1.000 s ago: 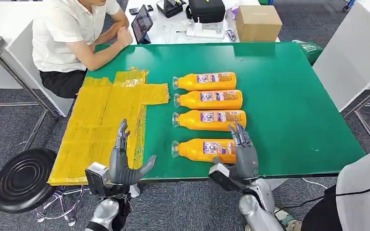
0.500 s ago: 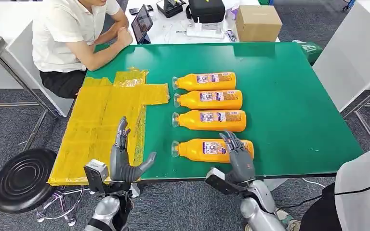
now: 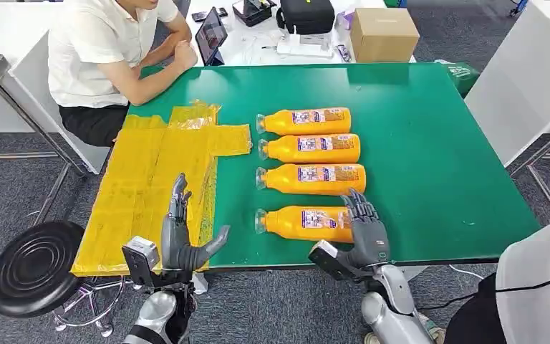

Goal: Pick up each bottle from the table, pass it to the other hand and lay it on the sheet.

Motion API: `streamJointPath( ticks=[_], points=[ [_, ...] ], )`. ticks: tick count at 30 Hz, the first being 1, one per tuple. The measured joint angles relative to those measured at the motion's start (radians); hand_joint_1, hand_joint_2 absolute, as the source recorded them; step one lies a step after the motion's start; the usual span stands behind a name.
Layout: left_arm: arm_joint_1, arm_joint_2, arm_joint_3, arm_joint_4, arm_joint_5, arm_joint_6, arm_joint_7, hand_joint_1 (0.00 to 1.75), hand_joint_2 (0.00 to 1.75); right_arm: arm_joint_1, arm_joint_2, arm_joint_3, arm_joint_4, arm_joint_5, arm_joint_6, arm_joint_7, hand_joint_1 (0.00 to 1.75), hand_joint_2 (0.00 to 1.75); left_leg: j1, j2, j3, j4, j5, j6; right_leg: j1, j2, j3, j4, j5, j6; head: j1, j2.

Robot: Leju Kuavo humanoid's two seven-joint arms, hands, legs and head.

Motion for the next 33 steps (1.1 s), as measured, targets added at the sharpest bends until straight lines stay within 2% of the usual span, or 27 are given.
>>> streamJointPath(
  ticks=[7, 12, 17, 21, 32, 33],
  points=[
    [0.000, 0.000, 0.000, 0.000, -0.001, 0.004, 0.003, 0.00, 1.75, -0.002, 0.000, -0.006, 0.005, -0.004, 0.006, -0.002, 0.00, 1.75, 0.000, 0.000, 0.000, 0.000, 0.000, 0.000, 0.000, 0.000, 0.000, 0.000, 0.000, 0.000, 0.000, 0.000],
    [0.000, 0.000, 0.001, 0.003, -0.021, 0.052, 0.063, 0.00, 1.75, -0.022, -0.002, -0.013, 0.050, 0.001, 0.081, 0.033, 0.00, 1.75, 0.000, 0.000, 0.001, 0.000, 0.000, 0.000, 0.000, 0.000, 0.000, 0.000, 0.000, 0.000, 0.000, 0.000],
    [-0.001, -0.002, 0.002, 0.024, -0.028, 0.080, 0.104, 0.00, 1.75, -0.043, -0.011, -0.015, 0.096, 0.029, 0.104, 0.066, 0.00, 1.75, 0.000, 0.001, 0.002, 0.000, 0.000, 0.000, 0.000, 0.000, 0.001, 0.000, 0.000, 0.000, 0.000, 0.000],
    [-0.001, -0.005, 0.003, 0.033, -0.033, 0.086, 0.123, 0.00, 1.75, -0.060, -0.016, -0.015, 0.115, 0.048, 0.142, 0.096, 0.00, 1.75, 0.000, 0.005, 0.006, 0.000, 0.000, 0.000, 0.000, 0.005, 0.003, 0.000, 0.001, 0.002, 0.000, 0.000],
    [-0.001, -0.010, 0.002, 0.033, -0.030, 0.071, 0.137, 0.00, 1.75, -0.076, -0.025, -0.014, 0.138, 0.059, 0.153, 0.103, 0.00, 1.75, 0.000, 0.006, 0.010, 0.000, 0.001, 0.002, 0.000, 0.005, 0.008, -0.001, 0.003, 0.003, 0.000, 0.000],
    [-0.001, -0.010, 0.000, 0.033, -0.030, 0.071, 0.137, 0.00, 1.75, -0.077, -0.025, -0.014, 0.139, 0.060, 0.154, 0.102, 1.66, 1.75, 0.000, 0.006, 0.010, 0.000, 0.001, 0.002, 0.000, 0.005, 0.008, -0.001, 0.003, 0.003, 0.000, 0.000]
  ],
)
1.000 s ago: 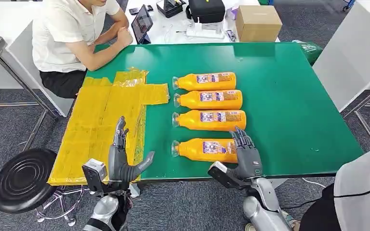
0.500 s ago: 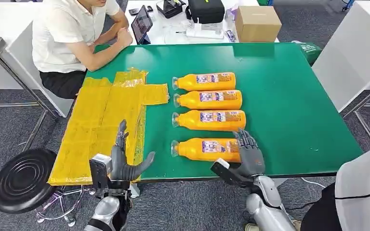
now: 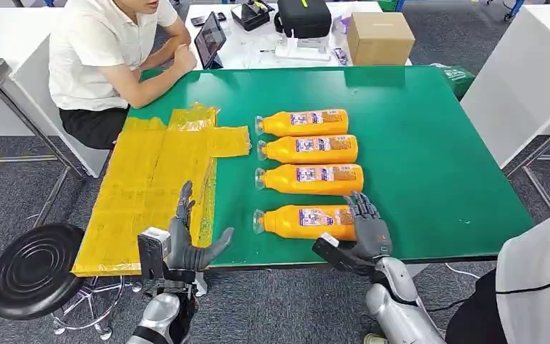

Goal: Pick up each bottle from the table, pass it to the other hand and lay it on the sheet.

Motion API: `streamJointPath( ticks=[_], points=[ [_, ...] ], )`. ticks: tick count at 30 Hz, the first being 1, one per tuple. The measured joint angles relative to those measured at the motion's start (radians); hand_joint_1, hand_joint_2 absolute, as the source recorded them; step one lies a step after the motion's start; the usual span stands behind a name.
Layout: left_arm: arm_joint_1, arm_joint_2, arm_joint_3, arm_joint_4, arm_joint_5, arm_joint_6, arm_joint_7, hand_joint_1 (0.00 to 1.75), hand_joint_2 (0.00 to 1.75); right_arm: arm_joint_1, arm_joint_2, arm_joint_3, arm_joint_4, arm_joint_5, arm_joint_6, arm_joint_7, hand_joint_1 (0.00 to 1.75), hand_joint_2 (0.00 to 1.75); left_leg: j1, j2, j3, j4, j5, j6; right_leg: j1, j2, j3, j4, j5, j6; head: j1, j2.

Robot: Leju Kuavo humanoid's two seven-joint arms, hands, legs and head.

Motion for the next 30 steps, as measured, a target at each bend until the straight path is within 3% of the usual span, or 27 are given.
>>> streamJointPath(
  ticks=[1, 10, 13, 30],
  points=[
    [0.000, 0.000, -0.001, 0.000, 0.000, 0.000, 0.000, 0.00, 1.75, -0.002, 0.000, 0.000, 0.001, 0.000, 0.004, -0.002, 1.75, 1.75, 0.000, 0.000, 0.000, 0.000, 0.000, 0.000, 0.000, 0.000, 0.000, 0.000, 0.000, 0.000, 0.000, 0.000],
    [-0.005, 0.000, -0.007, -0.001, 0.004, -0.002, -0.002, 0.00, 1.75, -0.023, -0.010, 0.000, 0.002, -0.131, 0.103, -0.109, 1.75, 1.75, 0.000, 0.004, 0.002, 0.000, 0.000, 0.000, 0.000, 0.004, 0.000, 0.000, 0.003, -0.002, 0.000, 0.000],
    [-0.006, 0.000, -0.013, -0.001, 0.008, -0.005, -0.004, 0.00, 1.75, -0.017, -0.010, 0.000, 0.002, -0.174, 0.112, -0.169, 1.75, 1.75, 0.000, 0.003, 0.002, 0.000, 0.001, 0.000, 0.000, 0.004, -0.001, 0.000, 0.003, -0.002, 0.000, 0.000],
    [-0.004, -0.001, -0.023, -0.027, 0.069, 0.000, -0.043, 0.00, 1.75, 0.006, 0.011, -0.021, 0.007, -0.346, 0.124, -0.279, 1.75, 1.75, 0.000, 0.003, 0.000, 0.000, 0.000, 0.000, 0.000, 0.004, -0.001, 0.000, 0.003, -0.002, 0.000, 0.000]
  ],
)
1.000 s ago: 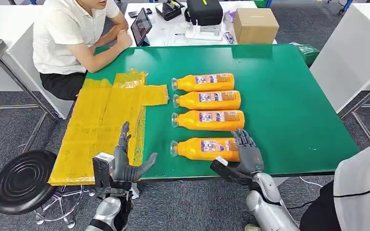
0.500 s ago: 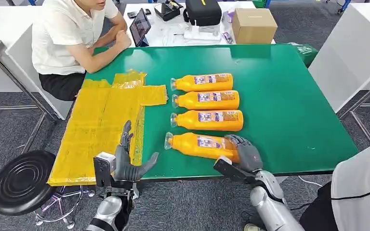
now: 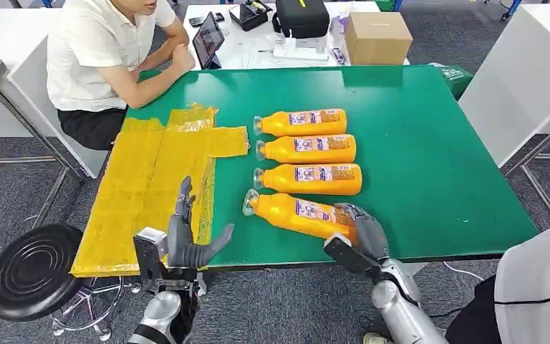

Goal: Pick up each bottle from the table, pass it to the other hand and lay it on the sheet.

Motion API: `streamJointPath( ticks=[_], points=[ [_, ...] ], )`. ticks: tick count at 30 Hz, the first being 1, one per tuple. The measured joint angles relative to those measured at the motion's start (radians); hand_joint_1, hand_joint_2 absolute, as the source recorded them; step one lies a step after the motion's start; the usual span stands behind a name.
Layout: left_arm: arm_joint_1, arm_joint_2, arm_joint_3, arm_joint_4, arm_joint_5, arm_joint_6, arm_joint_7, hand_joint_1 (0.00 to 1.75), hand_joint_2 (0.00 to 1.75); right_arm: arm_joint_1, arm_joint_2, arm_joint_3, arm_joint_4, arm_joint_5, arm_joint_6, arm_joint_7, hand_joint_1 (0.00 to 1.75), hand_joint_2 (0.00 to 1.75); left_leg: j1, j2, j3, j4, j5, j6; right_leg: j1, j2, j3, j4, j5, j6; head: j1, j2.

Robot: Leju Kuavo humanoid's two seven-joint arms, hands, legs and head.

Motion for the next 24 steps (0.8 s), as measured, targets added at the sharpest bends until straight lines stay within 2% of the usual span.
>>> streamJointPath(
  ticks=[12, 19, 24],
  points=[
    [0.064, -0.007, 0.000, -0.022, 0.187, -0.040, -0.030, 0.00, 1.75, 0.089, 0.051, -0.063, -0.098, -0.125, -0.057, -0.050, 1.75, 1.75, 0.000, 0.000, -0.007, 0.000, 0.000, 0.000, 0.000, 0.000, -0.006, 0.000, 0.000, 0.000, 0.000, 0.000],
    [0.095, -0.006, -0.011, -0.022, 0.206, -0.055, -0.032, 0.00, 1.75, 0.127, 0.059, -0.080, -0.143, -0.137, -0.058, -0.056, 1.75, 1.75, 0.000, 0.000, -0.009, 0.000, 0.000, 0.000, -0.001, -0.001, -0.009, 0.000, 0.000, 0.000, 0.000, 0.000],
    [0.111, 0.000, -0.022, -0.021, 0.306, -0.155, -0.002, 0.00, 1.75, 0.143, 0.065, -0.094, -0.161, -0.158, -0.062, -0.082, 1.75, 1.75, 0.000, 0.000, -0.011, 0.000, 0.000, 0.000, 0.000, -0.001, -0.010, 0.000, 0.000, 0.000, 0.000, 0.000]
  ],
)
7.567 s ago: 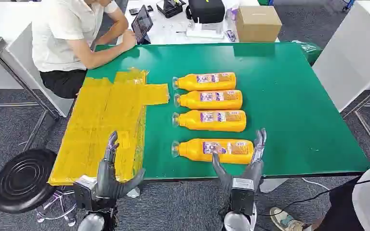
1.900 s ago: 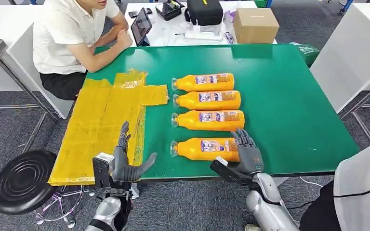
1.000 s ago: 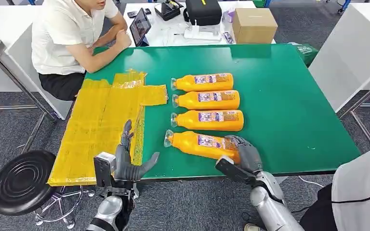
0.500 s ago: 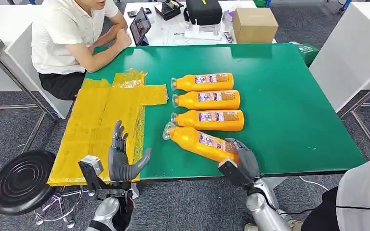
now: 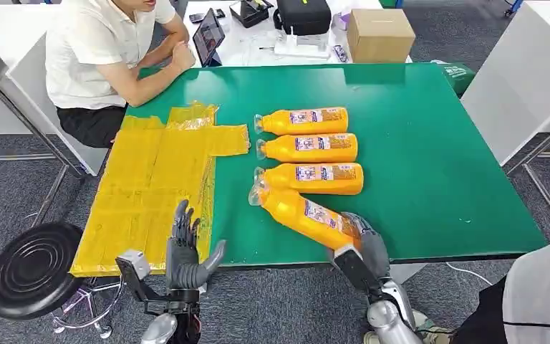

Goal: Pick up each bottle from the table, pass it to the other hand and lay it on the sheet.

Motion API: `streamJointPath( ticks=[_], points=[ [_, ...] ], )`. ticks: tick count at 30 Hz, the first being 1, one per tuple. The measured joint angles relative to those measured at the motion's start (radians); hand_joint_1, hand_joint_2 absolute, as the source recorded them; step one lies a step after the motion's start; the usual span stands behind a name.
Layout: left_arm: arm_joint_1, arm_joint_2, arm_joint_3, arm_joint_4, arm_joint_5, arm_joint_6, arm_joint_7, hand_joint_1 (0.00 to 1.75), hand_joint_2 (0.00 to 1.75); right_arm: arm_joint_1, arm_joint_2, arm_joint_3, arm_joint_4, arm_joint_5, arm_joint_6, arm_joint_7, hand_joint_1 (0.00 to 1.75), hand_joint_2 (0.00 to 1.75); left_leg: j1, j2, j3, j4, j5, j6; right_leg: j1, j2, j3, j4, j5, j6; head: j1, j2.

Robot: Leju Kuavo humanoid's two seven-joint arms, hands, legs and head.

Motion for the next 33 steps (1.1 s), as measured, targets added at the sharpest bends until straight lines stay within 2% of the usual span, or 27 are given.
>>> streamJointPath(
  ticks=[3, 12, 21, 33],
  points=[
    [0.004, 0.005, -0.010, 0.009, 0.071, -0.074, 0.032, 0.00, 1.75, 0.001, 0.009, -0.002, -0.017, -0.013, 0.000, -0.034, 1.75, 1.75, 0.000, 0.000, -0.001, 0.000, 0.000, 0.000, 0.000, 0.000, -0.001, 0.000, 0.000, 0.000, 0.000, 0.000],
    [-0.018, 0.008, -0.039, 0.032, 0.070, -0.132, 0.052, 0.00, 1.75, 0.003, 0.061, 0.041, -0.109, -0.045, 0.022, -0.103, 1.75, 1.75, 0.000, 0.000, -0.002, 0.000, 0.000, 0.000, 0.000, 0.000, -0.002, 0.000, 0.000, 0.000, 0.000, 0.000],
    [-0.047, 0.010, -0.044, 0.052, 0.095, -0.149, 0.076, 0.00, 1.75, 0.006, 0.081, 0.154, -0.152, -0.063, 0.059, -0.108, 1.73, 1.75, 0.000, 0.000, -0.002, 0.000, 0.000, 0.000, 0.000, 0.000, -0.002, 0.000, 0.000, 0.000, 0.000, 0.000],
    [-0.051, 0.012, -0.056, 0.029, 0.173, -0.261, 0.092, 0.00, 1.75, -0.011, 0.093, 0.237, -0.091, -0.072, 0.074, -0.106, 1.66, 1.75, 0.000, 0.000, -0.004, 0.000, 0.000, 0.000, 0.000, -0.001, -0.003, 0.000, 0.000, 0.000, 0.000, 0.000]
  ],
)
